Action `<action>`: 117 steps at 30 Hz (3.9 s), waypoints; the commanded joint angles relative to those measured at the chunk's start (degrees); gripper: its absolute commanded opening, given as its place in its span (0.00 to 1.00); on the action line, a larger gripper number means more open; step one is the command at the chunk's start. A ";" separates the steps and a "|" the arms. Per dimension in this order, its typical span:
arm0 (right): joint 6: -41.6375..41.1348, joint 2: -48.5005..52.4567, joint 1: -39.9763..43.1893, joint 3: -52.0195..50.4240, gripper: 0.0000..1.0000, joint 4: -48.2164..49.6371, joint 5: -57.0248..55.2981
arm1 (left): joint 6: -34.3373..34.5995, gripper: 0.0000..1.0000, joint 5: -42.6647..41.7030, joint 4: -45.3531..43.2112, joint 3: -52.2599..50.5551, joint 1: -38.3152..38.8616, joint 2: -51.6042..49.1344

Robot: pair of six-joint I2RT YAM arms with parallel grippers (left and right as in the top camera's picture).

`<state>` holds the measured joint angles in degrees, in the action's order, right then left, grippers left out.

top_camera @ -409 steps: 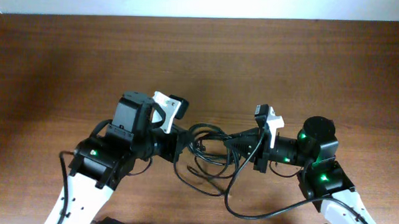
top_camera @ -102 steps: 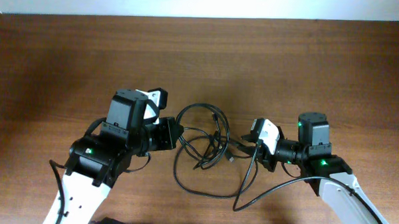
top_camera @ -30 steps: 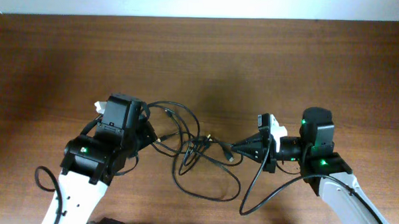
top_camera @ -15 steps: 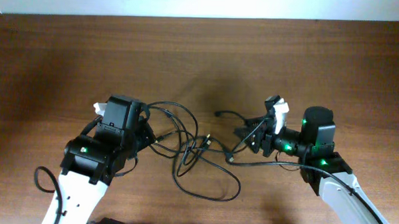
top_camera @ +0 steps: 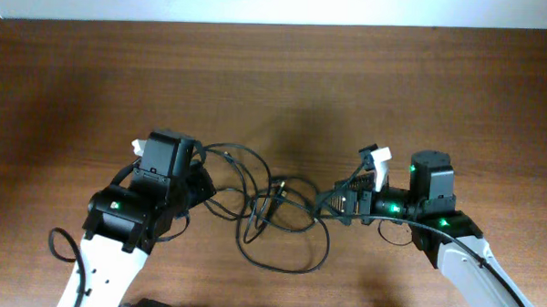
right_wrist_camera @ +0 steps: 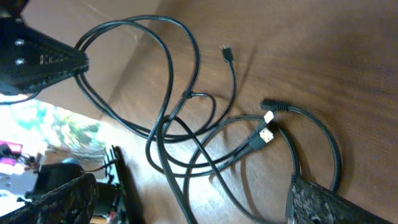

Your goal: Untangle cables

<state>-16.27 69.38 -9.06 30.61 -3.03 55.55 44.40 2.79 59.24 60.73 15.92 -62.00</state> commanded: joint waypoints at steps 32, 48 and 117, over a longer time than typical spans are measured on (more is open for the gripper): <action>21.90 -2.19 -11.15 29.55 0.99 -51.54 -21.94 | -32.72 0.99 16.96 -4.55 1.27 -0.44 0.07; 21.90 11.17 -12.74 29.29 0.99 -53.02 -24.52 | -32.72 0.99 16.94 -3.21 1.25 -0.44 -0.02; 21.55 -11.96 -10.78 60.48 0.04 -52.65 -26.14 | -32.72 0.99 16.50 -3.21 1.25 -0.44 -1.64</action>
<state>8.88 58.02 -20.10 90.26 -57.69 31.53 12.78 18.90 56.01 60.77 15.92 -63.55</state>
